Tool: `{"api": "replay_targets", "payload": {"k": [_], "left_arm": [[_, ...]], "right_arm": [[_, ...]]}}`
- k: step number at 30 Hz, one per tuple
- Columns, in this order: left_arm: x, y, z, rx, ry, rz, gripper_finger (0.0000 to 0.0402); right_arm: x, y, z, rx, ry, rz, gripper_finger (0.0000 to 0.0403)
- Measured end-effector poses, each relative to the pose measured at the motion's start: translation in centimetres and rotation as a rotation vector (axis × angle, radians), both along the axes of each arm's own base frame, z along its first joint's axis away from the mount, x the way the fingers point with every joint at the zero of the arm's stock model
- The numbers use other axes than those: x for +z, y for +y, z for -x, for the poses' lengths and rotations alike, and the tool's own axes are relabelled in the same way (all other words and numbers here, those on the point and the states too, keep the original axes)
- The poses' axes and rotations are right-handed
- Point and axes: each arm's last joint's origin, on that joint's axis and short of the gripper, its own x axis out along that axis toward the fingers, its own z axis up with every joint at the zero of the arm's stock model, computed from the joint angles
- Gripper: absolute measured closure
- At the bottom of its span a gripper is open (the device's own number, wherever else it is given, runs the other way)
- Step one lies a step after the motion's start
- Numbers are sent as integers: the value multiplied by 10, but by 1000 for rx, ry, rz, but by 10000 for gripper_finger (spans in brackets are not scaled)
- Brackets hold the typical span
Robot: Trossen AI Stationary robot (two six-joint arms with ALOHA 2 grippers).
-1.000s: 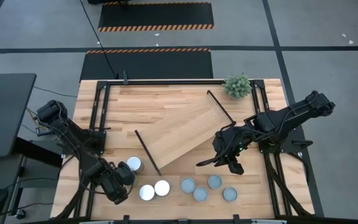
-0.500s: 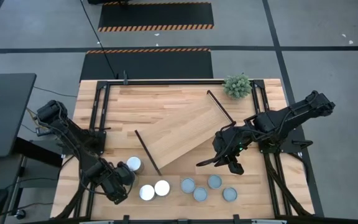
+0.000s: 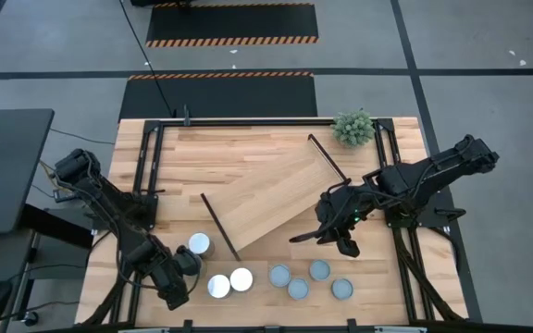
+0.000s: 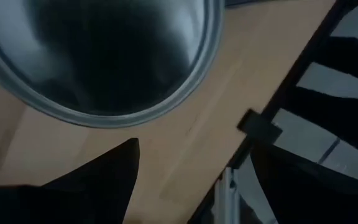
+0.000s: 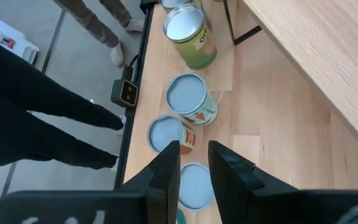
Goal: Pick and place cans onto a shelf
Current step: Put the canned carrots on the shelf
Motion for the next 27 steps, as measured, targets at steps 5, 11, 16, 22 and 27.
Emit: {"api": "replay_targets", "payload": {"k": [5, 11, 16, 22, 27], "left_arm": [[0, 0, 0, -33, -13, -10, 88], [0, 0, 0, -31, -17, -4, 88], [0, 0, -1, -29, -19, -4, 88], [0, 0, 0, -24, -17, -8, 88], [-4, 3, 6, 17, 43, -75, 87]], "right_arm": [[0, -2, -1, -11, 1, 0, 313], [0, -7, -2, -52, 13, -19, 313], [0, -7, -2, -51, 14, -20, 313], [0, -7, -2, -50, 13, -20, 313], [0, -7, -2, -49, 13, -18, 313]]}}
